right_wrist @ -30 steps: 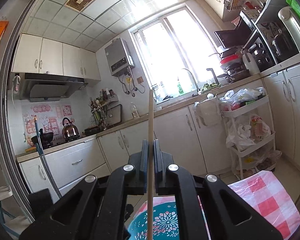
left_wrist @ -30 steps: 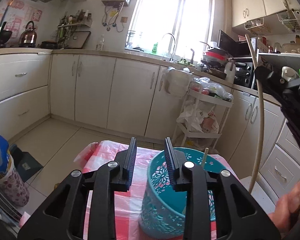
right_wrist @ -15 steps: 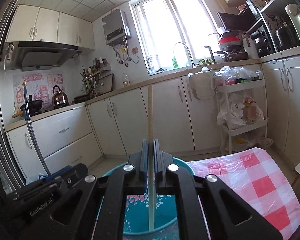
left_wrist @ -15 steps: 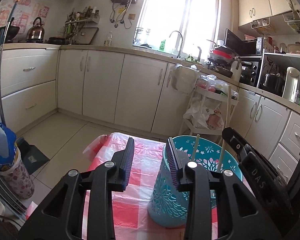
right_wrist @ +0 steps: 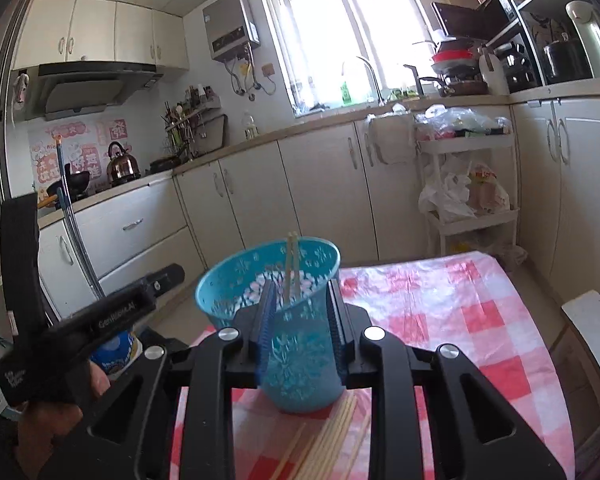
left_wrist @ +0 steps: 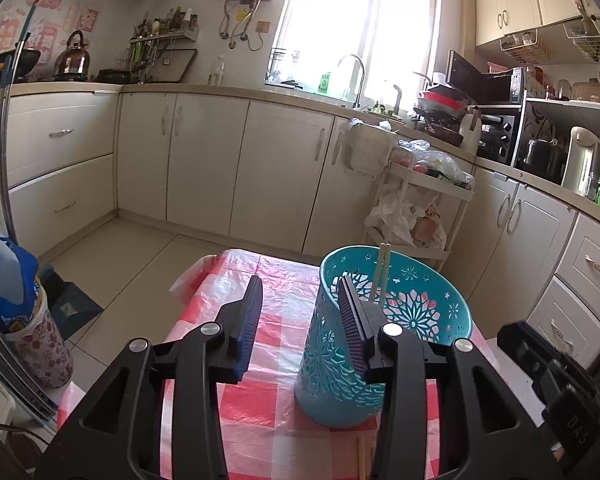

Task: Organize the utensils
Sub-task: 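Open the right tool to drop the stick and withdraw, then close the left tool on one wooden stick while the right tool grasps another, then lift the stick with the left tool and lower it into the teal basket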

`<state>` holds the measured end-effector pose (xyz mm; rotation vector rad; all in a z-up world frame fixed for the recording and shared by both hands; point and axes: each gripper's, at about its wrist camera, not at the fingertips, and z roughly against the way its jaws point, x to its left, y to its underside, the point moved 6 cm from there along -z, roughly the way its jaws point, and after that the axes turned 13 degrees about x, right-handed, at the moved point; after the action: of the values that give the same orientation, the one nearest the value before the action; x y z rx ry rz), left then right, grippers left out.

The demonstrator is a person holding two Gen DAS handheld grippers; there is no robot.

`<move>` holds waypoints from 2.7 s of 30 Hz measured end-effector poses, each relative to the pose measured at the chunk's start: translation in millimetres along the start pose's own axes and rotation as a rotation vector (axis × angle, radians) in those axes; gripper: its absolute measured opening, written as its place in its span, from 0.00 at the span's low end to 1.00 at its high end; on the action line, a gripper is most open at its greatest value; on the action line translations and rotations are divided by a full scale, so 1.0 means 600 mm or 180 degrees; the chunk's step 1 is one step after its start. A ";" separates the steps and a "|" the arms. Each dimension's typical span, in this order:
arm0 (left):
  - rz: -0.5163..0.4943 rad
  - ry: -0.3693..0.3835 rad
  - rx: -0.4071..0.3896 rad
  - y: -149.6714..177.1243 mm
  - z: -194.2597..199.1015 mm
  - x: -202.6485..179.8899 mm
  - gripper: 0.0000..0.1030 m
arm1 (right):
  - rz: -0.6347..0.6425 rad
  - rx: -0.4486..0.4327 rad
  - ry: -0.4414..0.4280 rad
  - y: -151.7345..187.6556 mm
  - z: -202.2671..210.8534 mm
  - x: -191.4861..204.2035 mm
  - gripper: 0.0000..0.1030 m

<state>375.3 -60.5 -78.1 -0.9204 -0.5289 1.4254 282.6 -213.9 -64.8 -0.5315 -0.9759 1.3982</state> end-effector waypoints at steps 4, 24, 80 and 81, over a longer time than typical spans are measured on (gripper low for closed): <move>-0.0010 -0.0033 0.0145 0.026 -0.001 0.010 0.39 | -0.0127 0.0528 0.0090 0.065 -0.012 -0.026 0.24; -0.0517 0.0074 0.1364 0.197 -0.077 -0.036 0.44 | 0.0130 0.1733 0.0557 0.189 -0.128 -0.054 0.14; -0.0974 0.0690 0.0927 -0.003 0.042 -0.066 0.04 | -0.0029 0.1659 0.0161 0.200 -0.095 -0.091 0.06; -0.0953 0.0703 0.0951 0.003 0.036 -0.064 0.04 | -0.0028 0.1657 0.0161 0.200 -0.095 -0.090 0.06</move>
<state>352.5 -93.5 -59.3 -0.7129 -0.2650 1.0801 266.6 -235.2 -205.9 -0.1706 -0.5382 1.5500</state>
